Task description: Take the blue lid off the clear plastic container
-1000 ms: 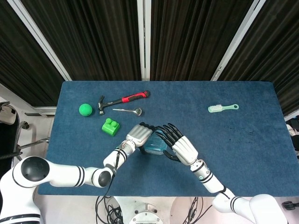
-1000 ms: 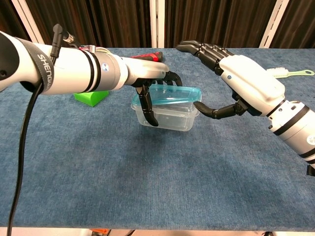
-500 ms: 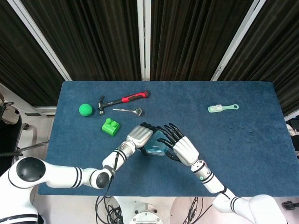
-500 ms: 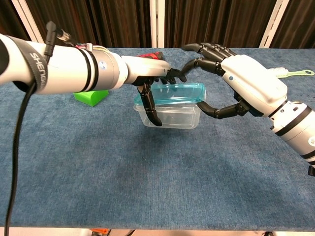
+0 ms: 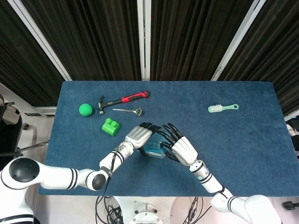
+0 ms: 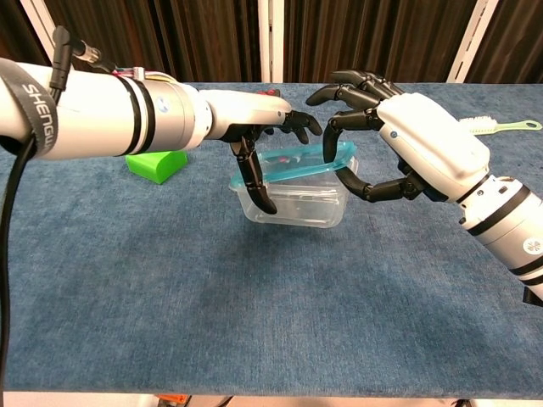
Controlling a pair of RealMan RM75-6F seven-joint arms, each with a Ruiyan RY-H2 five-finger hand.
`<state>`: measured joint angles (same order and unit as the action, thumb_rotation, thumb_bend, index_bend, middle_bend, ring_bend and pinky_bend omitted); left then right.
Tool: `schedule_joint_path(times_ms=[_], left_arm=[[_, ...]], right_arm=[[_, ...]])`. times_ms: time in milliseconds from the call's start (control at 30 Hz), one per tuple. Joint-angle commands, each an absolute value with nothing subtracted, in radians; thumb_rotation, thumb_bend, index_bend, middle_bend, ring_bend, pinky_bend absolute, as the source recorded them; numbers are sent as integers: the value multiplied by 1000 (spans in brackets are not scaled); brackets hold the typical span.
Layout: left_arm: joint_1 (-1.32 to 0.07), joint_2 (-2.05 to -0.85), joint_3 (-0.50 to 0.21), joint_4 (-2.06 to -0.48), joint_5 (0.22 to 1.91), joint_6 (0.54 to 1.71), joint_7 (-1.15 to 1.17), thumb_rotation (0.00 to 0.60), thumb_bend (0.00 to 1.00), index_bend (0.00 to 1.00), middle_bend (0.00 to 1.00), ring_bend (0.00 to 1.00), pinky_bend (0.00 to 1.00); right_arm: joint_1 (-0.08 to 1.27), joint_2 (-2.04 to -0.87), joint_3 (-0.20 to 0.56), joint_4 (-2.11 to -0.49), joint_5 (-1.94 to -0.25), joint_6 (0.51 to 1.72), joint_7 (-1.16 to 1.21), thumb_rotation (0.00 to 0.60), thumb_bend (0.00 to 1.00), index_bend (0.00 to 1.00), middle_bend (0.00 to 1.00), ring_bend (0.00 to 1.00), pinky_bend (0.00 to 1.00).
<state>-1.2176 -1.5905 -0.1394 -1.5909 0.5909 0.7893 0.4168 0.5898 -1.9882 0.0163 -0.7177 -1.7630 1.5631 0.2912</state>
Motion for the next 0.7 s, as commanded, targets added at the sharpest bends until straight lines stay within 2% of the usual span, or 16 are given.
schedule_joint_path(times_ms=[33,167,333,500,700], left_arm=[[-1213,-1589,-139,-1595,593,794,414,600,0,0,39,0,52],[-1202,-1578,-135,-1613,599,815,416,600,0,0,10,0,14],[-1174,-1561,-117,-1647,628,880,435,600,0,0,0,0,2],[-1129,-1536,-79,-1696,672,979,483,600,0,0,0,0,0],[-1069,-1492,-61,-1741,723,1003,454,600,0,0,0,0,0]], right_arm=[[589,-1993,15,-707,-1761,1567,294,600,561,742,210,0,0],[587,-1998,22,-692,-1755,1582,300,600,562,801,222,0,0],[592,-2019,38,-665,-1747,1610,315,600,562,933,238,0,0],[599,-2035,65,-644,-1735,1650,321,600,580,962,244,0,0],[614,-2050,90,-619,-1728,1695,318,600,587,976,250,0,0]])
